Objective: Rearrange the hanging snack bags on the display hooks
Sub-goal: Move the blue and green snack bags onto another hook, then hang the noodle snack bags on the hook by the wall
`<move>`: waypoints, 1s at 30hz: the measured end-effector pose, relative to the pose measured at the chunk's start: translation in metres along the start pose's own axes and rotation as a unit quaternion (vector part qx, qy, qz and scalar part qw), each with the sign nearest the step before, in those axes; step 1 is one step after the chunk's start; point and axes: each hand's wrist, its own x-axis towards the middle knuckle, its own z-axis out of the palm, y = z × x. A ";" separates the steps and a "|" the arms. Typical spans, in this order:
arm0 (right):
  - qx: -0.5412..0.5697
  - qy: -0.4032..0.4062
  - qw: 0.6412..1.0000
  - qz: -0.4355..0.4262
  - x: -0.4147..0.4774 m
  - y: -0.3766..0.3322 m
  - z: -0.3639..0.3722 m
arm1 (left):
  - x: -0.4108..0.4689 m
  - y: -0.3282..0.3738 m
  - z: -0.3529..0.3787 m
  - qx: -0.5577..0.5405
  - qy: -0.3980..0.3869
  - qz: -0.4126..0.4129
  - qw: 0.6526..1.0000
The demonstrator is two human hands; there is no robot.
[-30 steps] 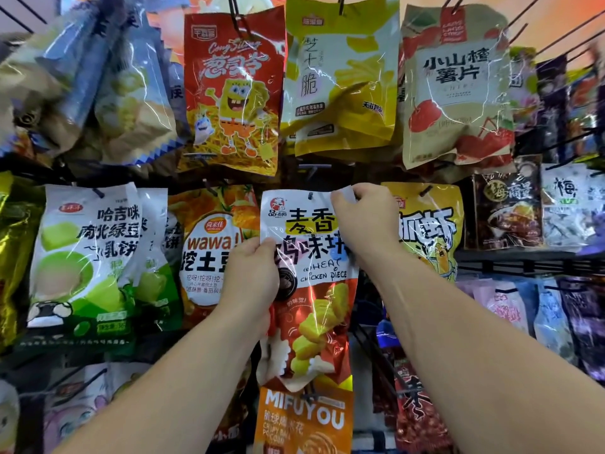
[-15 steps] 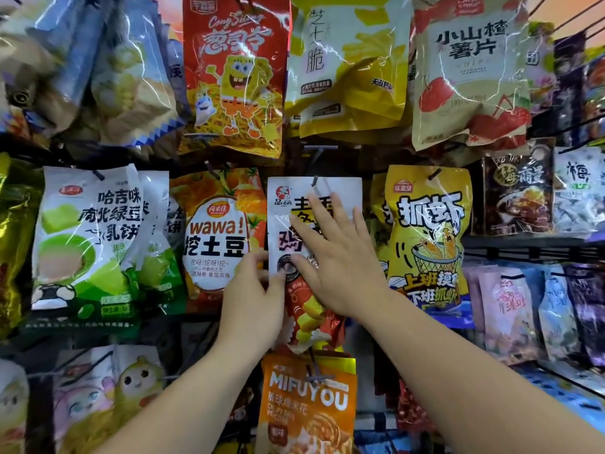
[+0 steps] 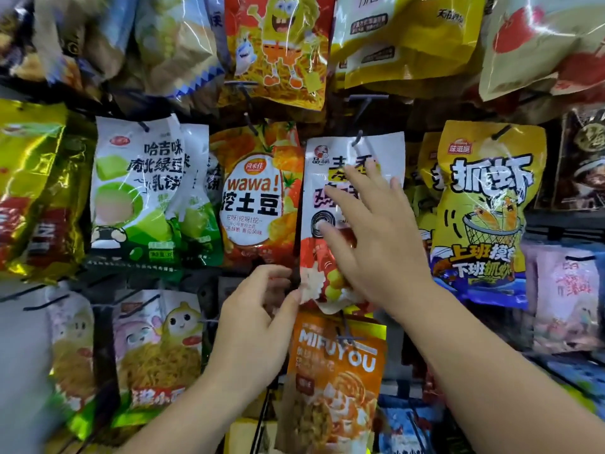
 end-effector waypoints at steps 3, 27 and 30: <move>0.093 0.065 0.993 -0.030 -0.037 -0.034 0.000 | -0.038 -0.020 -0.022 0.011 0.028 -0.005 1.000; 0.375 -0.169 0.718 0.562 -0.148 -0.130 0.237 | -0.051 -0.268 -0.125 0.089 0.026 -0.253 0.963; 0.388 -0.155 0.689 0.593 -0.143 -0.115 0.256 | -0.045 -0.283 -0.123 0.060 0.021 -0.267 0.961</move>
